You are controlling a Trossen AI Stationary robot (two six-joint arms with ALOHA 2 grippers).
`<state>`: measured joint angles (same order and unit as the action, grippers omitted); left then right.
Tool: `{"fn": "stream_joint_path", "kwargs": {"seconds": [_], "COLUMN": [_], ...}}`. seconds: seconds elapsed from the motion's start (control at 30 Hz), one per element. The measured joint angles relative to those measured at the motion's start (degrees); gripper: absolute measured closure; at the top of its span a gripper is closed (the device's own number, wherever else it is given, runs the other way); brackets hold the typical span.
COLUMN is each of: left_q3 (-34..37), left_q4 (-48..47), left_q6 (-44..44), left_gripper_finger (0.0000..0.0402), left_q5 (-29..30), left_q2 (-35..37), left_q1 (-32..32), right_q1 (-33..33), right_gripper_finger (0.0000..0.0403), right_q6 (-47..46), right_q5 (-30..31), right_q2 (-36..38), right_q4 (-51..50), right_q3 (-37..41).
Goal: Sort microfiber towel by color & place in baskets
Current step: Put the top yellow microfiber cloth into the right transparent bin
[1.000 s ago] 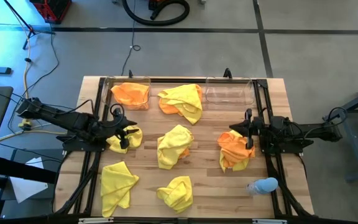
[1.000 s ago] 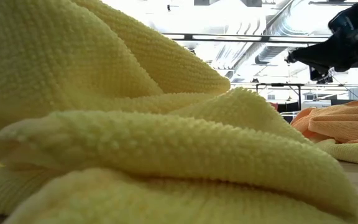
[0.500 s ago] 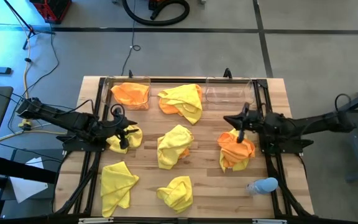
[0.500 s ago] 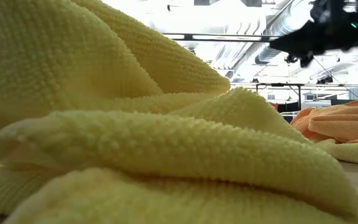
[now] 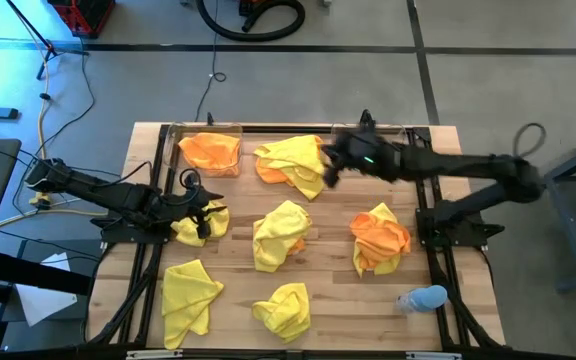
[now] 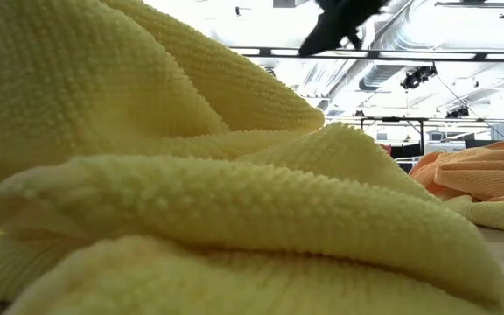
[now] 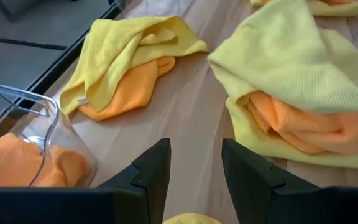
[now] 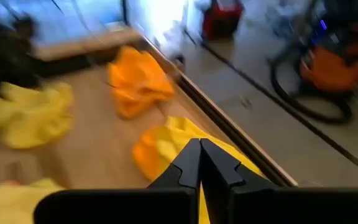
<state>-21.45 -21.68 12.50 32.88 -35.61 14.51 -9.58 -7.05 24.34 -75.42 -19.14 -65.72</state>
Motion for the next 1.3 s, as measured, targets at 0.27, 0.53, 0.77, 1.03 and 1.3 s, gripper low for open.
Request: {"fn": "stream_joint_path", "kwargs": {"seconds": [0.27, 0.53, 0.77, 1.03, 1.3], "left_q3": [0.0, 0.0, 0.0, -0.02, -0.02], "left_q4": [1.48, 1.45, 1.37, 0.66, 0.12], "left_q6": [-0.63, -0.59, 0.51, 1.53, 2.4], "left_gripper_finger": [0.0271, 0.0271, 0.0271, 0.0271, 0.0271], "left_q5": [-0.81, -2.6, -4.22, -4.24, -4.24], "left_q2": [0.3, 0.3, 0.3, 0.3, 0.27], "left_q1": [-0.29, -0.25, -0.25, -0.25, -0.25], "right_q1": [-7.71, -12.74, -15.05, -15.23, -15.15], "right_gripper_finger": [0.0331, 0.0237, 0.0208, 0.0211, 0.0336], "right_q6": [2.19, 2.97, -0.51, -1.61, -3.59], "right_q5": [-10.62, -10.94, -11.23, -12.45, -18.29], "right_q2": [-22.88, -41.49, -53.27, -61.23, -62.43], "right_q4": [-13.65, -23.2, -32.15, -38.88, -38.84], "right_q3": [-22.47, -37.57, -47.54, -53.55, -53.54]}}
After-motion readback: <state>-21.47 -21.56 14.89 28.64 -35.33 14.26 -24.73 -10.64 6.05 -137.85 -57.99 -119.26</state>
